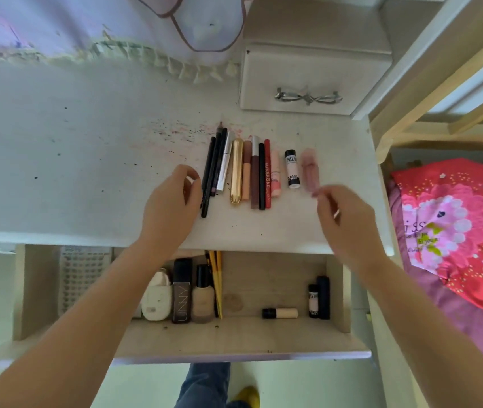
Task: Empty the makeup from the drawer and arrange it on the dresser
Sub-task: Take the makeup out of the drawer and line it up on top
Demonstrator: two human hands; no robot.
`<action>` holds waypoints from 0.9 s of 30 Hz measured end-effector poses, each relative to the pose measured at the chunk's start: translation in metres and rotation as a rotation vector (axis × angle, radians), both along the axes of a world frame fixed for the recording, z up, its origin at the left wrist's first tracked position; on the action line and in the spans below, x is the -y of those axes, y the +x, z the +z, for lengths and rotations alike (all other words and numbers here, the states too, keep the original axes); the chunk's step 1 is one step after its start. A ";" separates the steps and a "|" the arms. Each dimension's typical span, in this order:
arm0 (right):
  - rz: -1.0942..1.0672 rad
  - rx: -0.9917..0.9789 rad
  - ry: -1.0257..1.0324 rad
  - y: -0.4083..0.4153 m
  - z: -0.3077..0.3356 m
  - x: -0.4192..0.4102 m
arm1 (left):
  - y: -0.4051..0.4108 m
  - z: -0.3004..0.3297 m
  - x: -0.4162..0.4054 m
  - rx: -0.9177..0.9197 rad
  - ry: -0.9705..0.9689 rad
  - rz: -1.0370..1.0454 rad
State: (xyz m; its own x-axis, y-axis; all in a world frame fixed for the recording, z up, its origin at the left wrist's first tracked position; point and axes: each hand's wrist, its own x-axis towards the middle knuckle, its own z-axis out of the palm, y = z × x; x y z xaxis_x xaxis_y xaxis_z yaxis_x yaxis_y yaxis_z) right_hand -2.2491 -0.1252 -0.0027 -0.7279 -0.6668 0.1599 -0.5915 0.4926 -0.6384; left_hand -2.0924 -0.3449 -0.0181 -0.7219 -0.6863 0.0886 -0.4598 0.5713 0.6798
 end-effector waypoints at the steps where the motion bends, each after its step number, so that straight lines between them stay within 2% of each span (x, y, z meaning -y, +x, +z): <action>1: 0.078 0.057 0.056 0.018 -0.007 -0.015 | 0.016 -0.002 -0.013 -0.047 0.020 -0.036; 4: 0.315 0.170 0.460 0.063 -0.047 -0.052 | 0.064 -0.023 -0.062 -0.017 0.109 -0.173; 6: 0.397 0.228 0.730 0.078 -0.076 -0.064 | 0.082 -0.049 -0.086 0.154 0.113 -0.209; 9: 0.413 0.285 0.907 0.086 -0.104 -0.067 | 0.087 -0.084 -0.101 0.414 0.184 -0.172; 12: 0.390 0.271 0.938 0.089 -0.120 -0.063 | 0.074 -0.105 -0.103 0.531 0.168 -0.157; 18: 0.424 0.202 1.024 0.091 -0.125 -0.056 | 0.040 -0.125 -0.107 0.778 -0.052 -0.123; 20: 0.438 0.200 1.051 0.091 -0.121 -0.055 | 0.033 -0.128 -0.110 0.839 -0.067 -0.130; 22: 0.455 0.205 1.049 0.091 -0.115 -0.054 | 0.031 -0.130 -0.112 0.832 0.024 -0.072; 24: 0.454 0.232 0.989 0.090 -0.105 -0.056 | 0.030 -0.126 -0.113 0.762 0.202 -0.001; 27: 0.355 0.415 0.751 0.085 -0.081 -0.058 | 0.040 -0.112 -0.117 0.608 0.315 -0.073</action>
